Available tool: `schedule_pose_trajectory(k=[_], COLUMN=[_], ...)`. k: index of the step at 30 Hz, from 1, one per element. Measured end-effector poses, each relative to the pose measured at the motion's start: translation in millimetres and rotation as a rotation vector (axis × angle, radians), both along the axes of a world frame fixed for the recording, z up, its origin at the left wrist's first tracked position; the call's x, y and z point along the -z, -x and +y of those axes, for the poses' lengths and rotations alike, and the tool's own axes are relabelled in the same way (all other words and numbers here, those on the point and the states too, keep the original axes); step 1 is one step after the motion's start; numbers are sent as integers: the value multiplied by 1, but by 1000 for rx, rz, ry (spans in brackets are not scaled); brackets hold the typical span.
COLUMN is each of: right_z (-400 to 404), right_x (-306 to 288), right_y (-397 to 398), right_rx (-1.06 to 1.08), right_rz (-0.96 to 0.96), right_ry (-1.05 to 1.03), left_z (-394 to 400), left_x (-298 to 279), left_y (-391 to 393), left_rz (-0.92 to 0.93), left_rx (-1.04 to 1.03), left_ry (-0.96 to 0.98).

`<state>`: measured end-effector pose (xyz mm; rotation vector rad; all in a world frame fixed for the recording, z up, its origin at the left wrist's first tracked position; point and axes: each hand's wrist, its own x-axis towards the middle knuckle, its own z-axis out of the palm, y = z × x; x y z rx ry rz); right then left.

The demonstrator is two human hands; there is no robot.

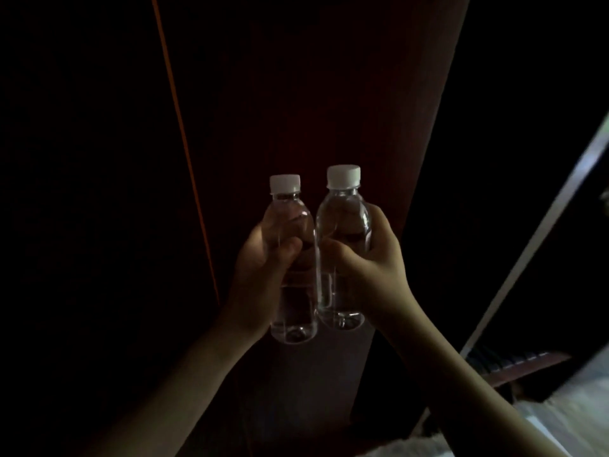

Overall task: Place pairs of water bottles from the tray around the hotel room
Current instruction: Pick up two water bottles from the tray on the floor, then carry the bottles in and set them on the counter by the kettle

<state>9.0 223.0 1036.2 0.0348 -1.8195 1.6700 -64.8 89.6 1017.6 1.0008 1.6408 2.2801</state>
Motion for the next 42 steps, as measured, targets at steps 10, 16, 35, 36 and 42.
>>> schedule_pose_trajectory(k=[10, 16, 35, 36, 42], right_z=[17, 56, 179, 191, 280], right_x=[-20, -23, -30, -31, -30], right_y=[-91, -208, -512, -518, -539], right_rx=[508, 930, 1368, 1360, 1304], right_rz=[50, 40, 113, 116, 116], right_ry=[67, 75, 145, 143, 156], left_z=[67, 144, 341, 352, 435], left_x=[-38, -38, -46, -46, -40], left_y=[-41, -126, -405, -411, -433], left_rz=[63, 61, 45, 47, 64], left_rx=[458, 838, 1073, 1071, 1040], left_ry=[-45, -79, -9, -6, 12])
